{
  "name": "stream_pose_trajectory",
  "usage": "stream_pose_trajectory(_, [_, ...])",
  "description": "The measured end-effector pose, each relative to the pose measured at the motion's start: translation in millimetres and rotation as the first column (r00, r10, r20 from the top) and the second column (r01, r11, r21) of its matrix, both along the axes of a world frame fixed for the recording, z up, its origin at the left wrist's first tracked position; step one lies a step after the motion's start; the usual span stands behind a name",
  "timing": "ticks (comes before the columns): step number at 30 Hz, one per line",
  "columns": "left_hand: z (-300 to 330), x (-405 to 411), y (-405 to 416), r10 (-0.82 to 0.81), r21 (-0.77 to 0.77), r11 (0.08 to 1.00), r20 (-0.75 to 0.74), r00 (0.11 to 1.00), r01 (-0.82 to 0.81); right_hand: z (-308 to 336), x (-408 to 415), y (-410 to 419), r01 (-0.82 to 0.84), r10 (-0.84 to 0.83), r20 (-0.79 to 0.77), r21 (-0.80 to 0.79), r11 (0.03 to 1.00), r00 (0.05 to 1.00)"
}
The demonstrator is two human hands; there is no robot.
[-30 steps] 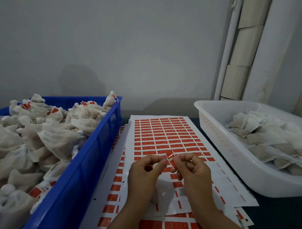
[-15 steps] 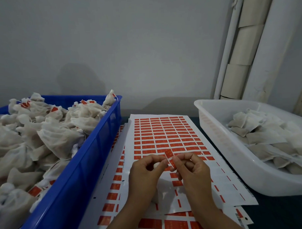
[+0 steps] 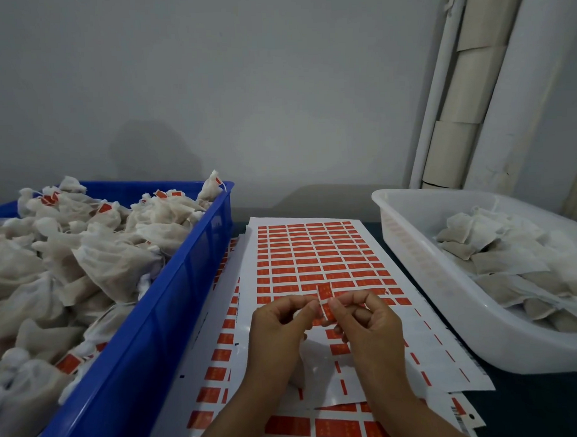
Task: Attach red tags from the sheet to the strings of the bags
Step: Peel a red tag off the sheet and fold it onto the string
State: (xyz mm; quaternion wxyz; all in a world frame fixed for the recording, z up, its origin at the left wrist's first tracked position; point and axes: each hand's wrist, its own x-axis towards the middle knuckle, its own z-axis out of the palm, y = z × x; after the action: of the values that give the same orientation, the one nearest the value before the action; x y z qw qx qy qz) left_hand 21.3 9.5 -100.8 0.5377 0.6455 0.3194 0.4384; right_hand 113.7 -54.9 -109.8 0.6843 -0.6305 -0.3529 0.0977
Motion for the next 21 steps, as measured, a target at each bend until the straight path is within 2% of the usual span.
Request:
stream_pose_trajectory(8, [-0.6, 0.5, 0.2, -0.023, 0.006, 1.0, 0.018, 1.0, 0.023, 0.7, -0.7, -1.1, 0.013, -0.011, 0.05, -0.032, 0.999, 0.999])
stream_pose_trajectory(15, [-5.4, 0.8, 2.5, 0.072, 0.049, 0.996, -0.006, 0.997, -0.072, 2.0, -0.9, -1.2, -0.007, 0.015, 0.093, -0.087, 0.996, 0.996])
stream_pose_trajectory(21, [-4.4, 0.0, 5.5, 0.062, 0.023, 0.998, 0.021, 0.998, -0.063, 1.8, -2.2, -0.7, -0.058, 0.073, 0.106, -0.138, 0.989, 0.992])
